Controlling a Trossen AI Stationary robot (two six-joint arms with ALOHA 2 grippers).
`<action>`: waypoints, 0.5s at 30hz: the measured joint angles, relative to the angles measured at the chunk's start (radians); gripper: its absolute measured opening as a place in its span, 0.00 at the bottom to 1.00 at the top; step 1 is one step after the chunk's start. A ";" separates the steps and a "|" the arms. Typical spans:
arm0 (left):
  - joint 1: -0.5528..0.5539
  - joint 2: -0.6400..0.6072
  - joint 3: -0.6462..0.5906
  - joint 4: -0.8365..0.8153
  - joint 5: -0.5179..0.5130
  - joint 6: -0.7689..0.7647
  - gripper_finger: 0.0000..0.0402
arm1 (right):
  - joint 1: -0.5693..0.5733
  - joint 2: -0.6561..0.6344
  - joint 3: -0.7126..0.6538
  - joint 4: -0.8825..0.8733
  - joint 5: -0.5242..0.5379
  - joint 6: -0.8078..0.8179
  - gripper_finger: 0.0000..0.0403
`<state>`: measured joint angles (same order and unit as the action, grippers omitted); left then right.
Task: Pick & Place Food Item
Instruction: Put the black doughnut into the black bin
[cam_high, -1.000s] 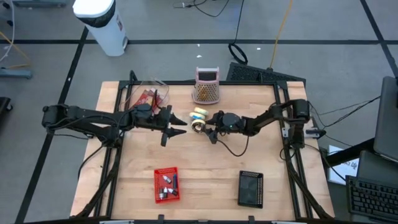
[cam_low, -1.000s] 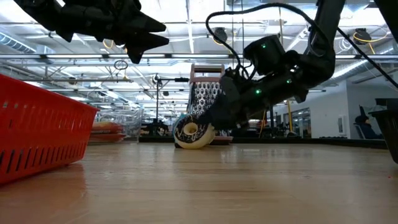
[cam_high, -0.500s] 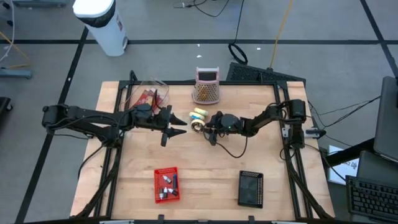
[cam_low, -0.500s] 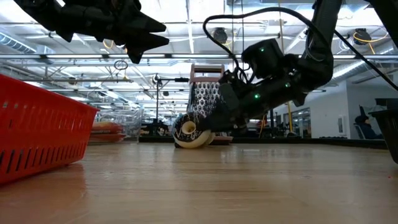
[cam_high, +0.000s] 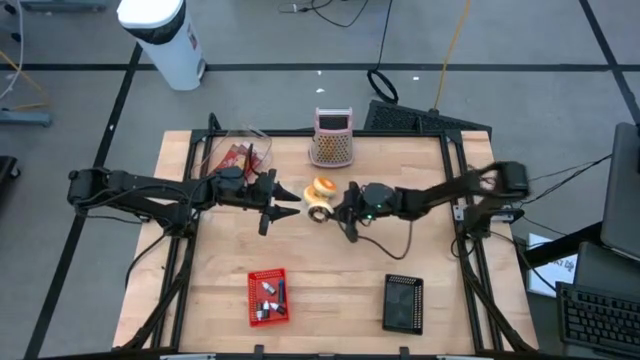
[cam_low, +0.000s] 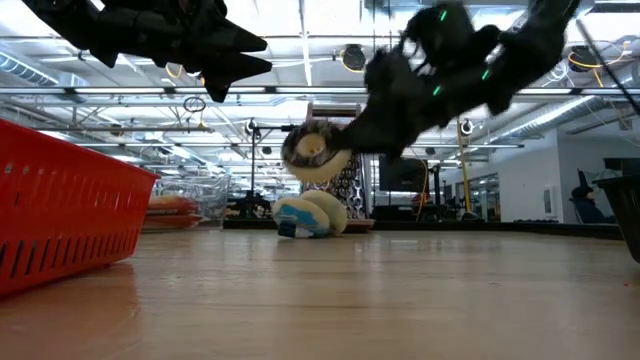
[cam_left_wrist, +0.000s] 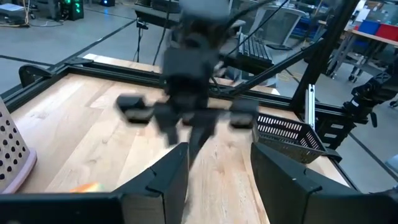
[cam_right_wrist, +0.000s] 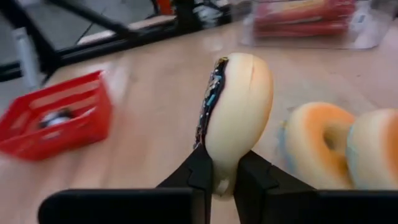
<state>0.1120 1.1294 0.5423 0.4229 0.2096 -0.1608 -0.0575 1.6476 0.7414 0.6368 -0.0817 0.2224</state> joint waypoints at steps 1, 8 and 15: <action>0.000 0.000 0.000 0.000 0.000 0.000 0.44 | 0.018 -0.053 0.000 -0.075 0.002 0.000 0.08; 0.000 0.000 0.000 0.000 0.000 0.000 0.44 | 0.210 -0.431 0.000 -0.589 0.001 0.161 0.05; 0.000 0.000 0.000 0.000 0.000 0.000 0.44 | 0.492 -0.679 -0.001 -0.824 0.050 0.539 0.06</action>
<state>0.1120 1.1294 0.5423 0.4229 0.2096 -0.1611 0.4344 0.9685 0.7406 -0.1869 -0.0317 0.7614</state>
